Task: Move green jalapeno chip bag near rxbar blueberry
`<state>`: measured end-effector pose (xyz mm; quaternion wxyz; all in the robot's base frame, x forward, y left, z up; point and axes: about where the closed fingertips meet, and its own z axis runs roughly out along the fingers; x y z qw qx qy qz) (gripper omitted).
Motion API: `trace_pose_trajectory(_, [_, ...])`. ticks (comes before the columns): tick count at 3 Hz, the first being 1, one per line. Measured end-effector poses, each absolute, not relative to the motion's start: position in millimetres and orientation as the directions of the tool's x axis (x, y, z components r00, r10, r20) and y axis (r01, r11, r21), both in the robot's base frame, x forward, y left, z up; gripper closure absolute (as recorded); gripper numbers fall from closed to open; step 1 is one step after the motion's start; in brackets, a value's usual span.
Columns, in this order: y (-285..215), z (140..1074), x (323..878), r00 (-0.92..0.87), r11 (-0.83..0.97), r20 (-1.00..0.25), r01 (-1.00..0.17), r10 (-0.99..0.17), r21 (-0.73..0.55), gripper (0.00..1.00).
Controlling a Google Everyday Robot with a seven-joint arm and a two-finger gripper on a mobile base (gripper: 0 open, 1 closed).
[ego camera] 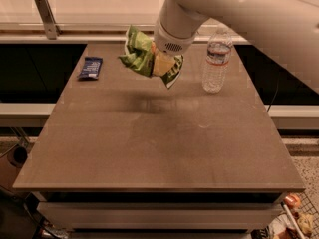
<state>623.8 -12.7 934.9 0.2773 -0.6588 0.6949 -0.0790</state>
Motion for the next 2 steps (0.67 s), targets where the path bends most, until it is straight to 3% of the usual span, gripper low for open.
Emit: trace_pose_trajectory(2, [28,935,705,0.075,0.083,-0.252,-0.822,-0.965,-0.563,1.00])
